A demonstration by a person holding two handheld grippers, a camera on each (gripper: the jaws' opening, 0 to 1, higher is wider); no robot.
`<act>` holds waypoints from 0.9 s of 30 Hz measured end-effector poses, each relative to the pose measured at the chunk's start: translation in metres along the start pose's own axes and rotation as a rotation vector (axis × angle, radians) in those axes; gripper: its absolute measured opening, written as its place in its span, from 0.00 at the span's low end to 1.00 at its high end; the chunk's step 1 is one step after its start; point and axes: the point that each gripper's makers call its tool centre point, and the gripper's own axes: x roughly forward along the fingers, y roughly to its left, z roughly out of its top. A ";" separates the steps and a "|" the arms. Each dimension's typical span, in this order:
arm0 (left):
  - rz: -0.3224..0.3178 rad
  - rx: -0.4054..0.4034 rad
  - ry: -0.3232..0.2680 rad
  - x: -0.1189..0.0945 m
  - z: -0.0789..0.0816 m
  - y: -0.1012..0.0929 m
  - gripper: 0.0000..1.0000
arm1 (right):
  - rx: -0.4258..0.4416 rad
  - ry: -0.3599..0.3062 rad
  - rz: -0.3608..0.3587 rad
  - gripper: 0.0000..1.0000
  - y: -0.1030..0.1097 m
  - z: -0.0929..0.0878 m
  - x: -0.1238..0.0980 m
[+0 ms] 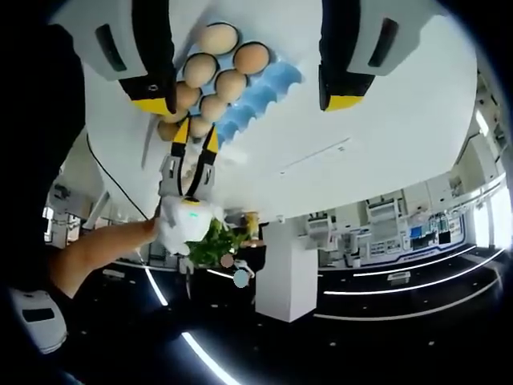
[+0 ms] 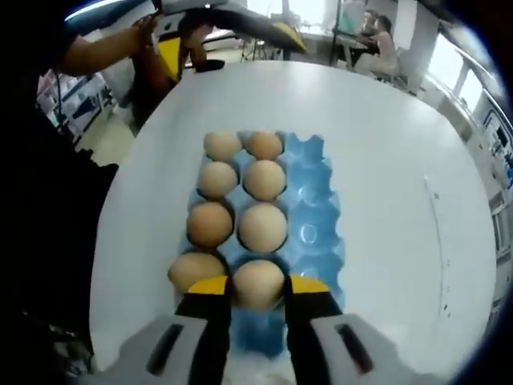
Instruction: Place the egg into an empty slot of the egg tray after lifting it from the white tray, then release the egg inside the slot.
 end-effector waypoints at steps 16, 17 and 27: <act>-0.010 0.010 0.001 0.004 0.003 -0.001 0.72 | -0.001 -0.049 0.031 0.28 0.002 -0.006 0.001; -0.010 0.008 -0.003 0.004 0.004 -0.001 0.72 | 0.014 -0.069 0.026 0.28 0.001 -0.004 0.000; -0.011 0.008 -0.006 0.005 0.007 -0.001 0.72 | 0.039 -0.106 -0.011 0.29 -0.004 -0.009 -0.020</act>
